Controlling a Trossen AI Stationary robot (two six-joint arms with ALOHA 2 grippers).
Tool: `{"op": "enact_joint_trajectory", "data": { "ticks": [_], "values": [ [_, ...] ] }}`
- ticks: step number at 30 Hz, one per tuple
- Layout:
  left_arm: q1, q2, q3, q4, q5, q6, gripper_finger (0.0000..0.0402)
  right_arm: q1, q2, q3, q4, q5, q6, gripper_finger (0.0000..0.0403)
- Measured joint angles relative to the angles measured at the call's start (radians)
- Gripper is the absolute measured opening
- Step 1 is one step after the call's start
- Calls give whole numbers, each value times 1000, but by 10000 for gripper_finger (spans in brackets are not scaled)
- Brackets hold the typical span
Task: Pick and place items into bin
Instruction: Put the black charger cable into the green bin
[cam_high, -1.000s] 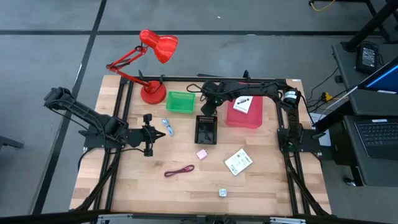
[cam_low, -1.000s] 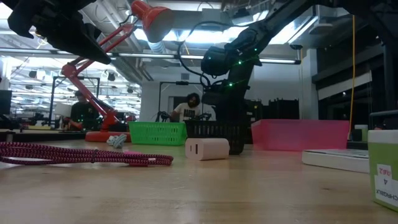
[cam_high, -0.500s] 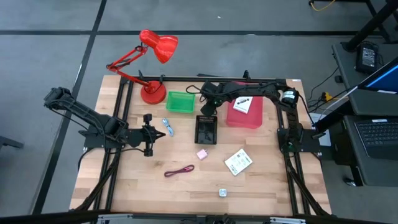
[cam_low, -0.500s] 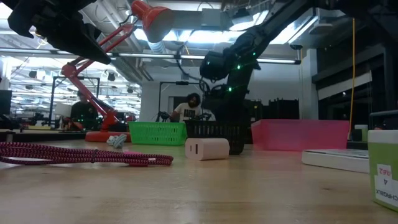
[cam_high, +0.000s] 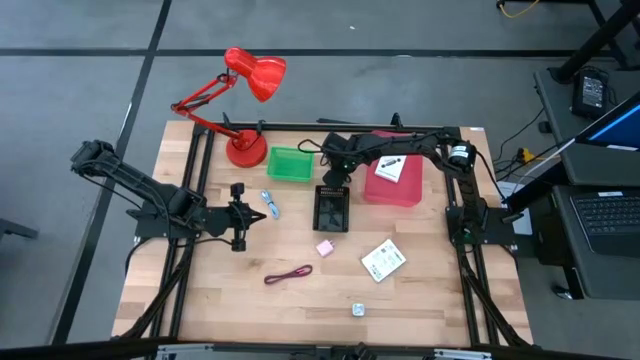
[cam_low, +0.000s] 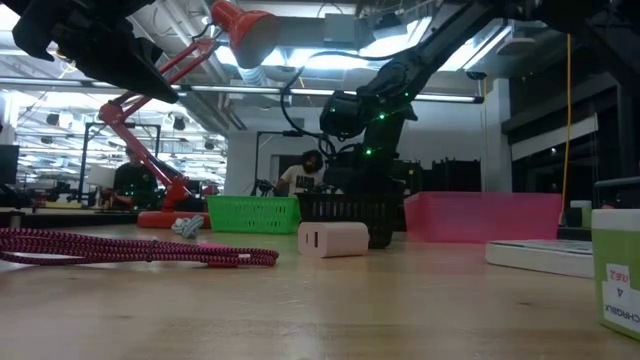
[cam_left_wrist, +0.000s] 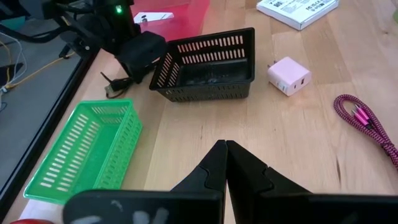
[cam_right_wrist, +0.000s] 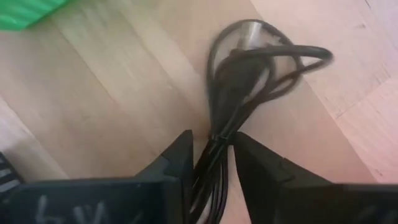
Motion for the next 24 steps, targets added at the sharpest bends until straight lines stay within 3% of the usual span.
{"op": "enact_joint_trajectory", "data": {
  "ticks": [6,24],
  "values": [
    [0,0,0,0,-5,0,3,0,0,0,-3,3,-13,13],
    [0,0,0,0,-7,-38,4,7,-55,3,-41,37,-79,2]
  ]
}}
